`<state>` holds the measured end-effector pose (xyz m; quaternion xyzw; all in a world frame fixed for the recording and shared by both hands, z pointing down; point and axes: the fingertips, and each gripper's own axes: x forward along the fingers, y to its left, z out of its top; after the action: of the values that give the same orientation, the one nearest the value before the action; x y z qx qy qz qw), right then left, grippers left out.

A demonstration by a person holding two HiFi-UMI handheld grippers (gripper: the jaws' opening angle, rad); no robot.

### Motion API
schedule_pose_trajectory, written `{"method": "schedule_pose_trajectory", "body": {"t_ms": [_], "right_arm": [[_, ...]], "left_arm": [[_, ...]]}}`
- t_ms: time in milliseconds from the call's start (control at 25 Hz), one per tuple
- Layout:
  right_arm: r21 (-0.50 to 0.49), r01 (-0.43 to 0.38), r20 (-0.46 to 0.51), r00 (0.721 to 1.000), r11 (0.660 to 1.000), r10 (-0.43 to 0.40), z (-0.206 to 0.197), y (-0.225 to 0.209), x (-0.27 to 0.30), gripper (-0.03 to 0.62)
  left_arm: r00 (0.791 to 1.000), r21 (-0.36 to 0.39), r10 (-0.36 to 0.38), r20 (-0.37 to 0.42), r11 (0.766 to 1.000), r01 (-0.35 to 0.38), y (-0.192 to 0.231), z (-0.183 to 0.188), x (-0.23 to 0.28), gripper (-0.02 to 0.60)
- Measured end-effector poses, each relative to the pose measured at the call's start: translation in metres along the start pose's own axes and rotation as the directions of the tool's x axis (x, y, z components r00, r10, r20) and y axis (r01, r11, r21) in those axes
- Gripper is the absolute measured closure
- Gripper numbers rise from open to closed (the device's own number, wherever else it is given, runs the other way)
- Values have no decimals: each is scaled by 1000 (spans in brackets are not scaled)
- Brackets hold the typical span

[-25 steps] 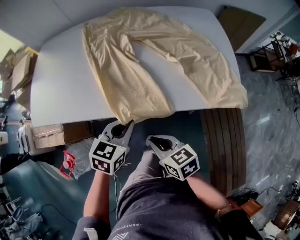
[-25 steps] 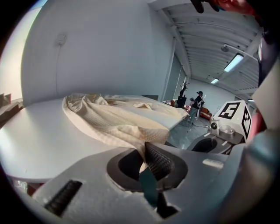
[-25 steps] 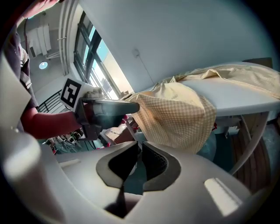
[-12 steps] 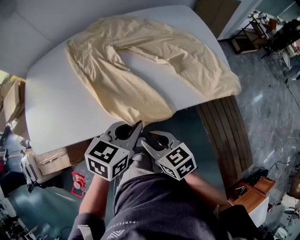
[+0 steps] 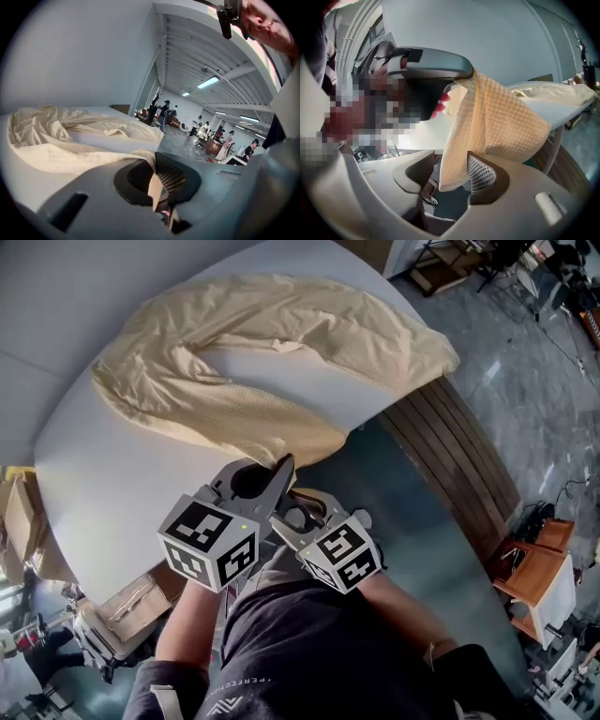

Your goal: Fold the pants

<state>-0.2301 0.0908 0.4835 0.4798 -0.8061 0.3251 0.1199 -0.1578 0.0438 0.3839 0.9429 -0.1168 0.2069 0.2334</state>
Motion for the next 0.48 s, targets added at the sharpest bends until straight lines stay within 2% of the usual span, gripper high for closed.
{"method": "schedule_pose_trajectory", "body": {"t_ms": [120,240,440,480], "right_arm": [[34,48,44,998,998,-50,7,2,6,378],[38,138,62,988,990,-140,13,-5,10,384],[10,203,36,978,979,-203,11,-11,2,522],[4,213,25,977,977,-213,10,-13,-1,575]], "left_arm": [[1000,18,-11,1,1000,11,-4,2,-4,574],[1000,22,-29,10,999,28,-7,3,-10,574],[1000,15,-19,23,1000,19,4,0,-22,574],[1000,15,-14,28,1000,14,6,0,-23,574]]}}
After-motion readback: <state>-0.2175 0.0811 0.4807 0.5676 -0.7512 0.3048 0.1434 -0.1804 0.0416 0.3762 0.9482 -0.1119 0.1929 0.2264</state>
